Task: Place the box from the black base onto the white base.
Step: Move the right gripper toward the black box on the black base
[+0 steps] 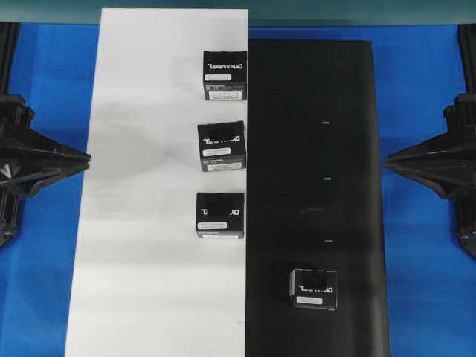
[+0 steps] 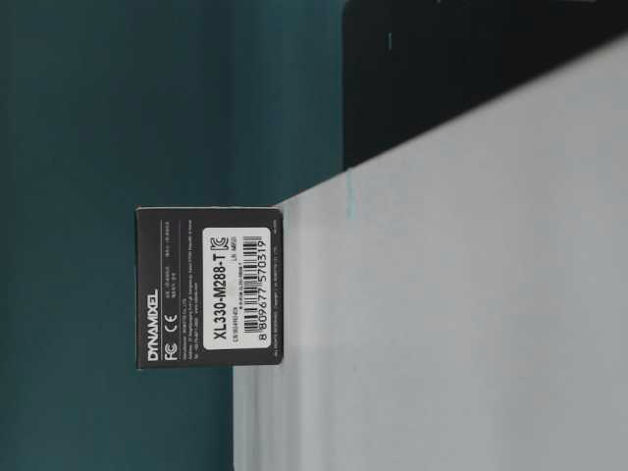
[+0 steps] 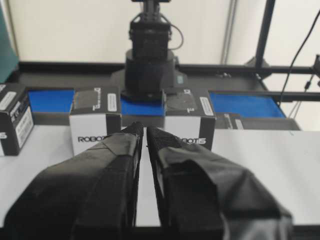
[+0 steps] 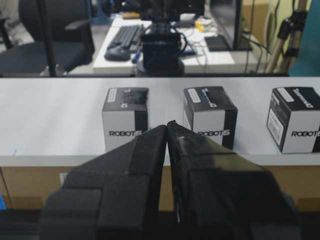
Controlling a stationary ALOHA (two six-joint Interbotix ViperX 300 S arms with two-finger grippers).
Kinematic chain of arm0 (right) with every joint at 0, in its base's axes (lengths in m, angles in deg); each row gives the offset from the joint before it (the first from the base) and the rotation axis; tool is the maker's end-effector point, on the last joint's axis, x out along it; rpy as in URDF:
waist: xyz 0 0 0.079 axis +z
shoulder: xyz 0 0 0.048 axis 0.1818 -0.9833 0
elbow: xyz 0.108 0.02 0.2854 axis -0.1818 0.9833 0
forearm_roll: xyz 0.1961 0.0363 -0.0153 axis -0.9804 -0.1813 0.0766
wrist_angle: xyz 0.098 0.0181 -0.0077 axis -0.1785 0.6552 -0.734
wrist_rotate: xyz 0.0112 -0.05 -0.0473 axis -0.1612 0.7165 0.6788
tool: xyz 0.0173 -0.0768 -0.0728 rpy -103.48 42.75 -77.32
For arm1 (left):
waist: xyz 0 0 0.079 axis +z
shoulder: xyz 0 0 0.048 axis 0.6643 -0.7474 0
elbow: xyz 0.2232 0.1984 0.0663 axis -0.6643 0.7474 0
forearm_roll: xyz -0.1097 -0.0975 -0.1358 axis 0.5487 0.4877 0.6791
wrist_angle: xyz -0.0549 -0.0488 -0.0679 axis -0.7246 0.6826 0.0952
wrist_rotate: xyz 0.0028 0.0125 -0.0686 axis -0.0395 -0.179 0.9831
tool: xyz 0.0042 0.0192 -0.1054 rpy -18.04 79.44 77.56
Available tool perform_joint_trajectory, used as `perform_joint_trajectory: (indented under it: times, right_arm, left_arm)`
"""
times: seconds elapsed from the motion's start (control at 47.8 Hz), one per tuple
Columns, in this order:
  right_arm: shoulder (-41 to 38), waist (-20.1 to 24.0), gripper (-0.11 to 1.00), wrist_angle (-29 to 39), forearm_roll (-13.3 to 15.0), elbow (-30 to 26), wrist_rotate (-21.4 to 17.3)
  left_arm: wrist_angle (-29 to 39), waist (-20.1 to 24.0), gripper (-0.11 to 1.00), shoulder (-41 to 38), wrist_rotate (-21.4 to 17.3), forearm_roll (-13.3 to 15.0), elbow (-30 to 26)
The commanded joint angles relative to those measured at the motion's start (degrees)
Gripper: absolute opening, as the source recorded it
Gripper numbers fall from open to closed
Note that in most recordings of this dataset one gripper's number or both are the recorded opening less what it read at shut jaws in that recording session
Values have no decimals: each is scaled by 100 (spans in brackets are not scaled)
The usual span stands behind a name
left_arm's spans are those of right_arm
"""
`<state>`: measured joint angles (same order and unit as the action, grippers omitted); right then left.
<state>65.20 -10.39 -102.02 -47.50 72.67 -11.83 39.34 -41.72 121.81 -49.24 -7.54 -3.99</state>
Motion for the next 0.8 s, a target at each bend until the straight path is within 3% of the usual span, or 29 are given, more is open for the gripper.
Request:
perform_joint_trajectory:
  times: [0.0,0.084,0.147,0.272,0.481,0.628,0.774]
  right_arm:
    - [-53,185,14,26,-62,-105,-88]
    - [-35,360,21,606,-316,-237,-193]
    - [9,466,13,1257,-422,-352,-360]
    - [229,659,6,2514,-431,-580,-686]
    - [369,905,6,4140,-457,-1072,-1450]
    - [-26,1354,6,4588,-439,-1459,-1837]
    - [-747,1898,5,4641,-396,-1758,-1898]
  left_arm:
    - [132,-105,14,-18,185,-79,-272]
    - [439,-149,14,-18,404,-79,-439]
    - [650,-185,6,-9,545,-88,-519]
    - [888,-229,0,44,677,-88,-615]
    - [958,-264,0,290,686,-79,-694]
    - [984,-290,0,299,694,-79,-721]
    - [984,-334,0,272,703,-79,-747]
